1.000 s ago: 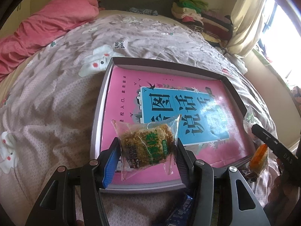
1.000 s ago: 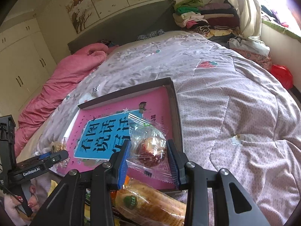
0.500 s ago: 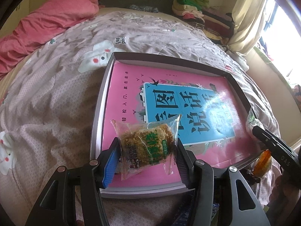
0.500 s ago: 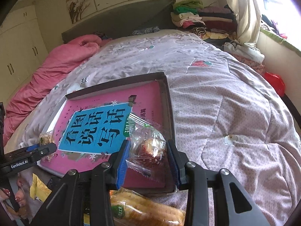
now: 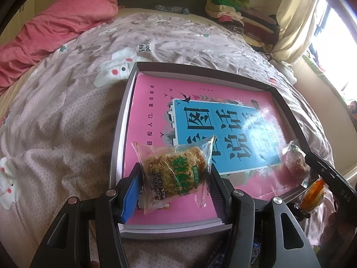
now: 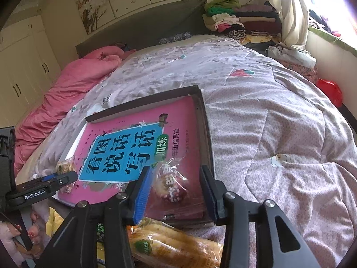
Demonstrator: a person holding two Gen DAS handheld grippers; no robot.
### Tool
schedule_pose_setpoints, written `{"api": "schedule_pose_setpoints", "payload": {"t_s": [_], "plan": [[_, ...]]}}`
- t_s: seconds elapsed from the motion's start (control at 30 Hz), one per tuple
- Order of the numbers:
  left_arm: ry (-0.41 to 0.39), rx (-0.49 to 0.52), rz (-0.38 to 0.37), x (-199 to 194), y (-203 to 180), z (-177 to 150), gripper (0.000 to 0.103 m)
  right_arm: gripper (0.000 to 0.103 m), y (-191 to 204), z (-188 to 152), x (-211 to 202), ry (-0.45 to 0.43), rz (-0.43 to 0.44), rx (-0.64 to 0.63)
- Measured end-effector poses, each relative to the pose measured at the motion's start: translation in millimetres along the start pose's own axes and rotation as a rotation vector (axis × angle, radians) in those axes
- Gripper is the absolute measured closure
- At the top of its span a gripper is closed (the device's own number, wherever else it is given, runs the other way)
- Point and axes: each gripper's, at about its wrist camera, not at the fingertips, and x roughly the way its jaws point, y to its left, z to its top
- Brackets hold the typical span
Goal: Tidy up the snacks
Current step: 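Carry both held bags over the pink tray with left and right tools, then lower both bags onto the tray and open left and right tools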
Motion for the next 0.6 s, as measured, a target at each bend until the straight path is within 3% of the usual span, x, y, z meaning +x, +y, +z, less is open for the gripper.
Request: {"api": "schedule_pose_setpoints", "payload": {"t_s": [0.6], "plan": [[-0.035,-0.016,-0.012,-18.6,-0.6,2.0,0.036,0.043,1.0,1.4,-13.8,-0.05,0.028,0.007]]}}
